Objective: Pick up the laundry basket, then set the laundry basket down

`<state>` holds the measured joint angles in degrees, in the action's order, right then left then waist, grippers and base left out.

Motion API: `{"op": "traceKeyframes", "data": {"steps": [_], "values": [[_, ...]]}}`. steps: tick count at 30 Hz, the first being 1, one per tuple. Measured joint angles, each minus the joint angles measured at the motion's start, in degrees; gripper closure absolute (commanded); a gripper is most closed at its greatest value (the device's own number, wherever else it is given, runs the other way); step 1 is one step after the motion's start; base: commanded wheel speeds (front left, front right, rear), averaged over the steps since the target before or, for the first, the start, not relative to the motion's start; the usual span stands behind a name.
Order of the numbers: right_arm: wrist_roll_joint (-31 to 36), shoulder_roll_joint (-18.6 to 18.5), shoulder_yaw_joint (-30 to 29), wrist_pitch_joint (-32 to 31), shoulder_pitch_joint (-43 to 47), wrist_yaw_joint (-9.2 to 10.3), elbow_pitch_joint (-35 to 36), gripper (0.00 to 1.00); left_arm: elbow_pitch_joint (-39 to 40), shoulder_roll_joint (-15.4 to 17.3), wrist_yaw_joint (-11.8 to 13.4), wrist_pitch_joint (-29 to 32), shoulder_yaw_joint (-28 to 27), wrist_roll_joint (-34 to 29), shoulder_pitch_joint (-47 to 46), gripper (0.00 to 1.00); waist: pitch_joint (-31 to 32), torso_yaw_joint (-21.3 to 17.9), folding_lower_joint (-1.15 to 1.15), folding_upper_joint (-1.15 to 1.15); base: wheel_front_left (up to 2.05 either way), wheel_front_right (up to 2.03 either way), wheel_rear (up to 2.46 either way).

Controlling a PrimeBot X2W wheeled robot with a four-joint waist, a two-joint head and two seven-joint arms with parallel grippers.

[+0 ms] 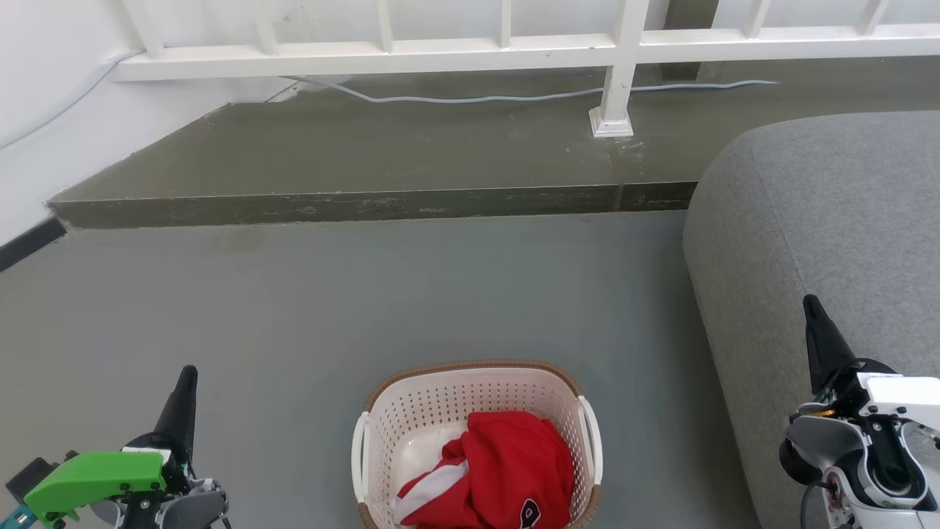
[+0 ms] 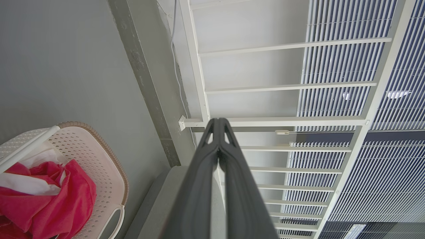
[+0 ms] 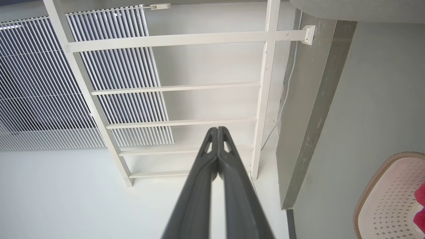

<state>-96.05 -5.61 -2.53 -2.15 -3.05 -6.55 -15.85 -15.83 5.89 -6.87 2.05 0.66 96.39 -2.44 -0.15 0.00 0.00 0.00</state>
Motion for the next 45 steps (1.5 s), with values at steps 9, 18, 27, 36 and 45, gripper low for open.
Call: {"op": "traceKeyframes", "data": {"steps": [9, 18, 27, 36, 45], "values": [[0.0, 0.0, -0.1, 0.0, 0.0, 0.00, -0.1, 1.00, 0.0, 0.0, 0.0, 0.0, -0.1, 0.0, 0.0, 1.00, 0.0, 0.0, 0.00, 0.00, 0.00, 0.00, 0.00], [0.0, 0.0, -0.2, 0.0, 0.0, 0.00, -0.2, 1.00, -0.1, -0.1, 0.0, 0.0, -0.2, 0.0, 0.0, 1.00, 0.0, 0.0, 0.00, 0.00, 0.00, 0.00, 0.00], [0.0, 0.1, -0.2, -0.1, 0.0, 0.00, -0.2, 1.00, -0.1, -0.2, 0.0, 0.3, -0.2, 0.0, 0.0, 1.00, 0.0, 0.0, 0.00, 0.00, 0.00, 0.00, 0.00], [0.0, 0.1, -0.2, -0.1, 0.0, 0.00, -0.2, 1.00, -0.1, -0.2, 0.0, 0.3, -0.3, 0.0, 0.0, 1.00, 0.0, 0.0, 0.00, 0.00, 0.00, 0.00, 0.00], [0.0, 0.1, -0.3, -0.2, 0.0, 0.00, -0.2, 1.00, -0.1, -0.4, 0.0, 0.3, -0.3, 0.0, 0.0, 1.00, 0.0, 0.0, 0.00, 0.00, 0.00, 0.00, 0.00]]}}
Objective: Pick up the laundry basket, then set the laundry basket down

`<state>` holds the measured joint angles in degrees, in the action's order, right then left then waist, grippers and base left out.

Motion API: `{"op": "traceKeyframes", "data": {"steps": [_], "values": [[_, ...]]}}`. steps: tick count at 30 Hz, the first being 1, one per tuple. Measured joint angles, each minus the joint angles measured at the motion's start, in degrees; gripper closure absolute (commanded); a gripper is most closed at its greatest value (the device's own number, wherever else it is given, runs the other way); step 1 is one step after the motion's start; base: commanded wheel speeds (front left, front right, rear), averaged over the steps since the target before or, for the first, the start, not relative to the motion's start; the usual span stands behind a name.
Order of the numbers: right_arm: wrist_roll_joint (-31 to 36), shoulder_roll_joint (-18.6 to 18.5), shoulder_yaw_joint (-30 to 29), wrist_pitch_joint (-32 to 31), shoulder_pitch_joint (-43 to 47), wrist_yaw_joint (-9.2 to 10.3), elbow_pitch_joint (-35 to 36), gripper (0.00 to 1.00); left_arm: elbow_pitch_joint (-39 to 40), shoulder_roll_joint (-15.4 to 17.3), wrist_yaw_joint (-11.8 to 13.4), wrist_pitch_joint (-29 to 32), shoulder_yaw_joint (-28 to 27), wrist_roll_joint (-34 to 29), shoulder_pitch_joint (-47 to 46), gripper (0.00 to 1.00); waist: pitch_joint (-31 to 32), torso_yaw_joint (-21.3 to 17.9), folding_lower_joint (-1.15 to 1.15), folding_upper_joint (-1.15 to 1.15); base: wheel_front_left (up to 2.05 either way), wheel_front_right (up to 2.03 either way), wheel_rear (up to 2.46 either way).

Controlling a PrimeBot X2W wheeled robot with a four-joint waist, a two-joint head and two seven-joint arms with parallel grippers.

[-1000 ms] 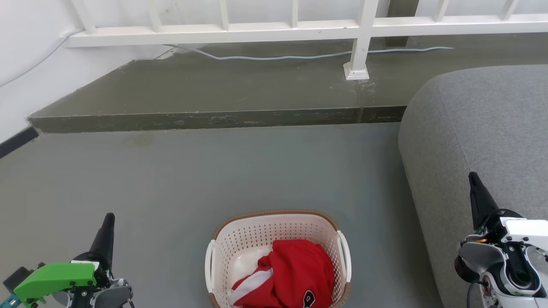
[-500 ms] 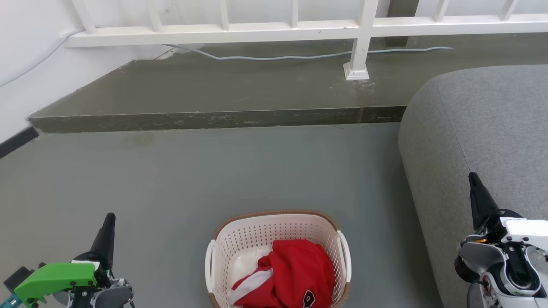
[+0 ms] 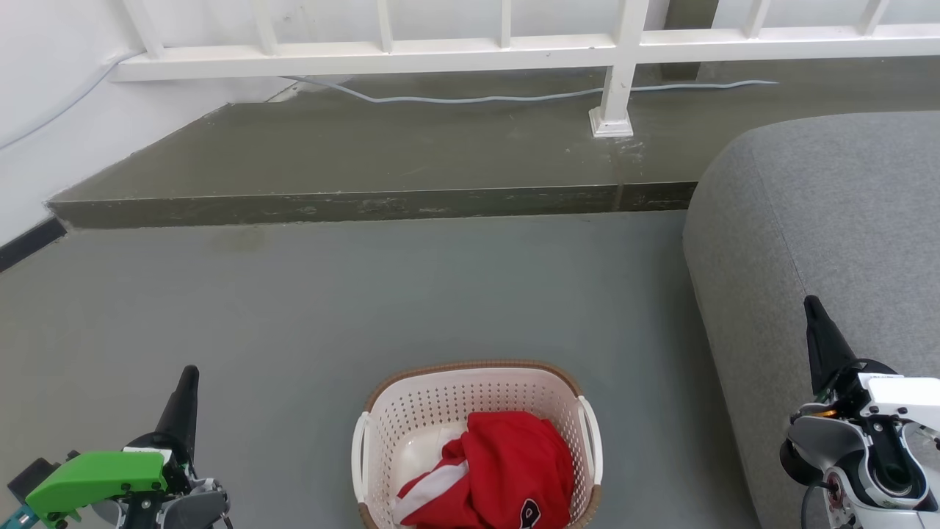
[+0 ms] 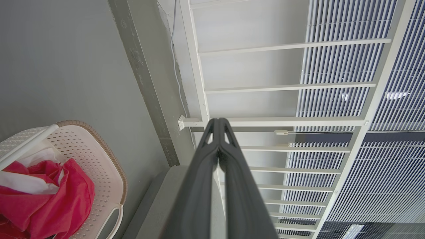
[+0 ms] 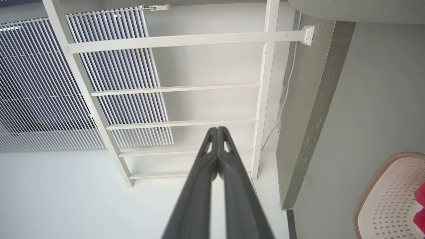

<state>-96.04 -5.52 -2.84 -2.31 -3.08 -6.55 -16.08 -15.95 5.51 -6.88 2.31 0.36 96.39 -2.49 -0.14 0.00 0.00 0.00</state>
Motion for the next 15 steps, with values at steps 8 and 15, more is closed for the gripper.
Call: {"op": "traceKeyframes", "data": {"steps": [8, 15], "values": [[0.0, 0.0, -0.1, 0.0, 0.0, 0.00, 0.0, 1.00, 0.0, -0.1, 0.0, 0.0, 0.0, 0.0, 0.0, 1.00, 0.0, 0.0, 0.00, 0.00, 0.00, 0.00, 0.00], [0.0, 0.0, -0.1, 0.0, 0.0, 0.00, 0.0, 1.00, 0.0, -0.2, 0.0, 0.2, -0.1, 0.0, 0.0, 1.00, 0.0, 0.0, 0.00, 0.00, 0.00, 0.00, 0.00]]}}
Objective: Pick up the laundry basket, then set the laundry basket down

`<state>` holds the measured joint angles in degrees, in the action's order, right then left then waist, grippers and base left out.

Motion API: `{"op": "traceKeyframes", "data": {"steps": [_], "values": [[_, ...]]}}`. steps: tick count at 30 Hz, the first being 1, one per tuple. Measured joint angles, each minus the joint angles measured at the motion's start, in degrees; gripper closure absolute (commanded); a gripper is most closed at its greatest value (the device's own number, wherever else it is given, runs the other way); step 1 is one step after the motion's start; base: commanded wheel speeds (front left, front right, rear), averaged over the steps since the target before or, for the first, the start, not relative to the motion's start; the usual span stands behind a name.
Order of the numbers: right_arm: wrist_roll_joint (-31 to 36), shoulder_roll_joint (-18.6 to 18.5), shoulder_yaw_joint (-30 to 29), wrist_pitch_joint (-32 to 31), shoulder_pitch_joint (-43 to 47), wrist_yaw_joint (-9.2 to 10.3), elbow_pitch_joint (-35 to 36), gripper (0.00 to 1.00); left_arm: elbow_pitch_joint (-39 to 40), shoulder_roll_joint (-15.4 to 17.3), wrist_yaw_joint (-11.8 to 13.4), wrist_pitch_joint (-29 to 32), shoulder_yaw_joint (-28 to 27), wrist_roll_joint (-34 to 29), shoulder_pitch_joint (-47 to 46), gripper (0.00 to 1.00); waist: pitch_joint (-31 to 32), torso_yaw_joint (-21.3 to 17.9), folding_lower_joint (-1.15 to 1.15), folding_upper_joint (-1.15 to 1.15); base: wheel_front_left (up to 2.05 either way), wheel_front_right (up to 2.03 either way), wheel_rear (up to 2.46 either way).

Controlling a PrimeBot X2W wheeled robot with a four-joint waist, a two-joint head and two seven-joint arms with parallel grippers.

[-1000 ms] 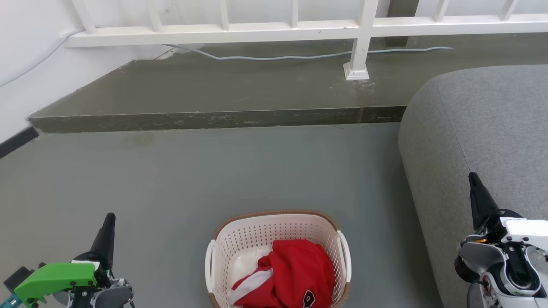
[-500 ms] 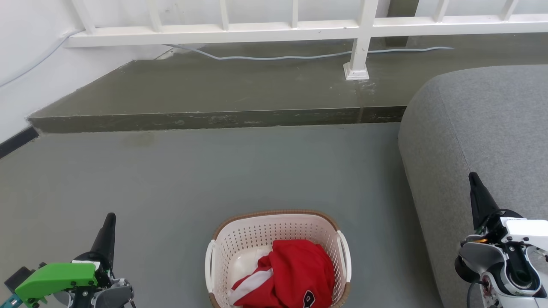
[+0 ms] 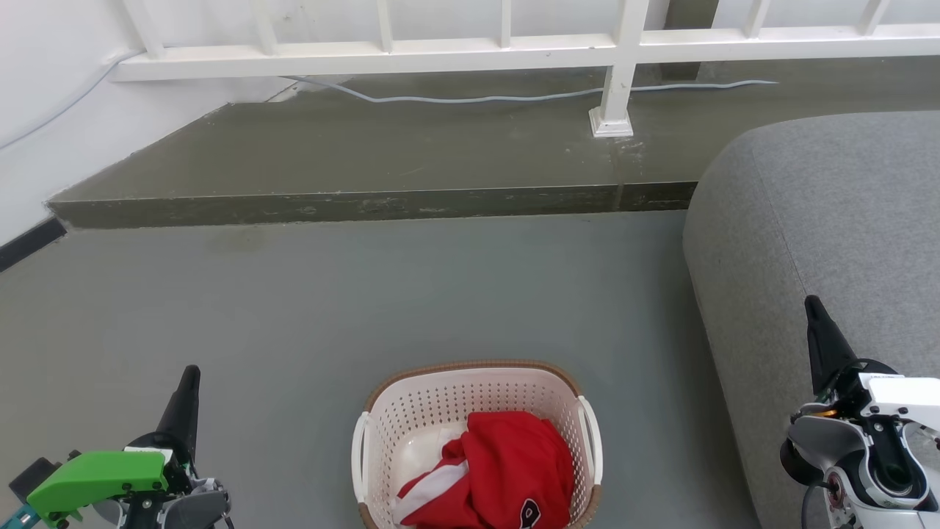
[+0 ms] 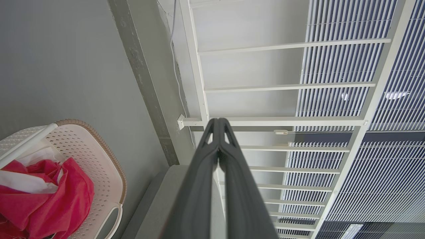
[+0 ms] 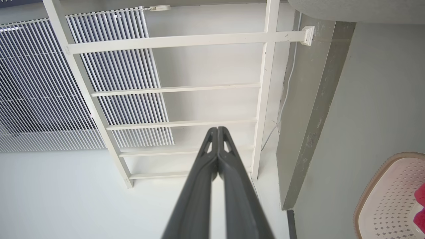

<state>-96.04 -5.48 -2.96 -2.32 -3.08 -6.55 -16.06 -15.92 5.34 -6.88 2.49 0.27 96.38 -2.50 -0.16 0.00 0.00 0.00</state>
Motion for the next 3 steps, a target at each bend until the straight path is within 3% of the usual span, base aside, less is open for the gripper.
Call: {"op": "traceKeyframes", "data": {"steps": [3], "values": [[0.0, 0.0, 0.0, 0.0, 0.0, 0.00, 0.0, 1.00, 0.0, 0.0, 0.0, 0.0, 0.0, 0.0, 0.0, 1.00, 0.0, 0.0, 0.00, 0.00, 0.00, 0.00, 0.00]]}}
